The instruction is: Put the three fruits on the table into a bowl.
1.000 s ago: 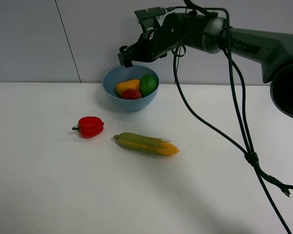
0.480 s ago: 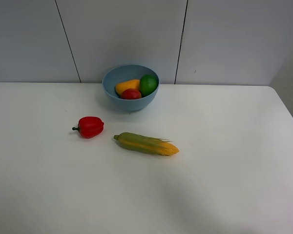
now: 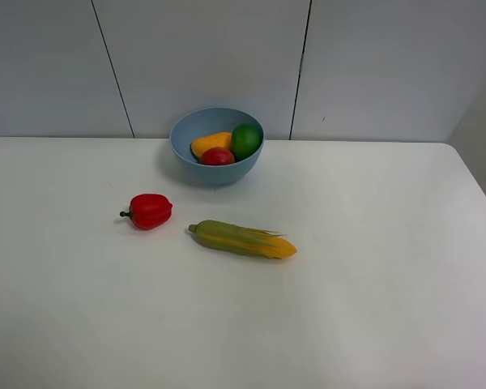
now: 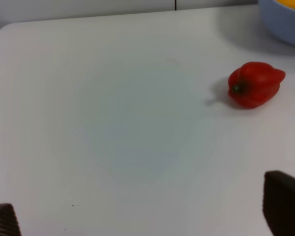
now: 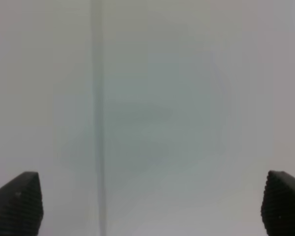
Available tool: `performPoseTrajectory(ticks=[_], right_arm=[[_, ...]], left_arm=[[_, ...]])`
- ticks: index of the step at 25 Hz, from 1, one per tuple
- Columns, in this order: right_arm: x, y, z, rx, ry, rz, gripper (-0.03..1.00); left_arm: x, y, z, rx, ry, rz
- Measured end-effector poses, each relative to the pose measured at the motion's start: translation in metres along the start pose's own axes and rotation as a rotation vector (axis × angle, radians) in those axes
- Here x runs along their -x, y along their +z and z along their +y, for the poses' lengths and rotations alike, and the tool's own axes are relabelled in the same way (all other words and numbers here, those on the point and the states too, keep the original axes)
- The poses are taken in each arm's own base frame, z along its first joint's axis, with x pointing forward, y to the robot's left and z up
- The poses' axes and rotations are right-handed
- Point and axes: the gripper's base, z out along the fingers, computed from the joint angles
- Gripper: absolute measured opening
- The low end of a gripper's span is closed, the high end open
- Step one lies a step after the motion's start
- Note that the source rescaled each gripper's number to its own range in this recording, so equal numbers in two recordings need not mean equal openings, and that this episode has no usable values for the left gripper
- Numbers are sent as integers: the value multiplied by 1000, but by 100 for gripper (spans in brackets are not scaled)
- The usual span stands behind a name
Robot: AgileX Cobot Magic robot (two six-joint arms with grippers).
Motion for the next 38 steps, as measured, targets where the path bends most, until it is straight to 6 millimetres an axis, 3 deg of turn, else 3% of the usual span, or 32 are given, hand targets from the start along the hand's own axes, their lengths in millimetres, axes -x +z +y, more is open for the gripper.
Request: performPoseTrajectory(ticks=[6, 10, 13, 17, 22, 27, 38], right_arm=[[-79, -75, -4, -70, 15, 54, 69], [-136, -106, -1, -61, 10, 180, 69], [-166, -127, 1, -49, 24, 256, 67], [-181, -151, 1, -90, -23, 290, 56], [-193, -159, -8, -183, -92, 399, 45], [-212, -151, -12, -189, -55, 473, 42], [-213, -151, -12, -197, -24, 477, 42]], left_arm=[[0, 0, 0, 0, 0, 0], [0, 0, 0, 0, 0, 0], [0, 0, 0, 0, 0, 0], [0, 0, 0, 0, 0, 0], [0, 0, 0, 0, 0, 0], [0, 0, 0, 0, 0, 0], [0, 0, 0, 0, 0, 0]])
